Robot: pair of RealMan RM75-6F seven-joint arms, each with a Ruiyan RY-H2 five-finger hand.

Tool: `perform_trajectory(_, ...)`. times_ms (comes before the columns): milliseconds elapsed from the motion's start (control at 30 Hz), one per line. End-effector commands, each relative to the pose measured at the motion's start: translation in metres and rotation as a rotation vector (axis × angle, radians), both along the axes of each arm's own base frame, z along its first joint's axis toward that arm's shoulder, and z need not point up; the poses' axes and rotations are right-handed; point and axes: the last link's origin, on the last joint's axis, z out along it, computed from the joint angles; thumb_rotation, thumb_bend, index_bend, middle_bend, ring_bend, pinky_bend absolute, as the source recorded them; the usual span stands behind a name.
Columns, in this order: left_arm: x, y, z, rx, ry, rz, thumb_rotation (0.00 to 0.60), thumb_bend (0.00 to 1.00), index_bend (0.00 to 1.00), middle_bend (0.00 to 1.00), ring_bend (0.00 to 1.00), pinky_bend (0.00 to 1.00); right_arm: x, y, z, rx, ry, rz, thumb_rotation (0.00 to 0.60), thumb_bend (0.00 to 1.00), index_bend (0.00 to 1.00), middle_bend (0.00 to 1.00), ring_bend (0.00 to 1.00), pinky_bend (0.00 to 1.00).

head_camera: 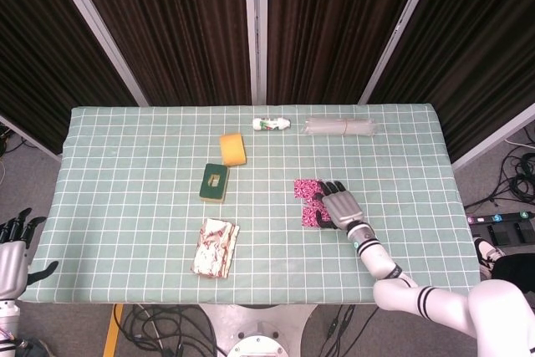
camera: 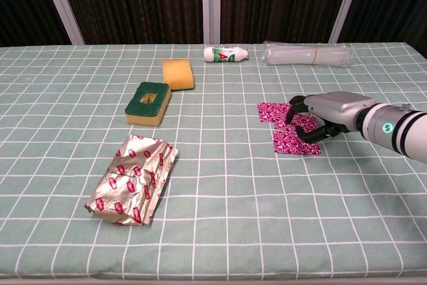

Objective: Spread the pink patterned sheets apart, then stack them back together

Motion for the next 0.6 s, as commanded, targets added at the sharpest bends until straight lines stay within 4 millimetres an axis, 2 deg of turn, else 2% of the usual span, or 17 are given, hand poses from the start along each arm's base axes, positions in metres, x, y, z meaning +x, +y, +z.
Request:
perform_trajectory(33,0.0,0.001,0.0,-0.001,0.0,-0.002,0.6,0.12,0.27,0.2,0.15,0.17,-0.009,0.005,0.006,-0.008,0.002,-0.015,0.254,0.57,0.23,0.0,0.0,0.0)
perform_trajectory(400,0.004,0.004,-0.002,-0.005,0.002,-0.015,0.6,0.12,0.27,0.19,0.15,0.17,-0.042,0.021,0.035,-0.043,0.045,-0.046,0.25,0.57,0.24,0.0,0.0,0.0)
perform_trajectory(600,0.005,0.006,-0.002,-0.008,0.005,-0.02,0.6,0.12,0.27,0.2,0.15,0.17,-0.046,0.025,0.058,-0.097,0.018,-0.047,0.255,0.56,0.23,0.0,0.0,0.0)
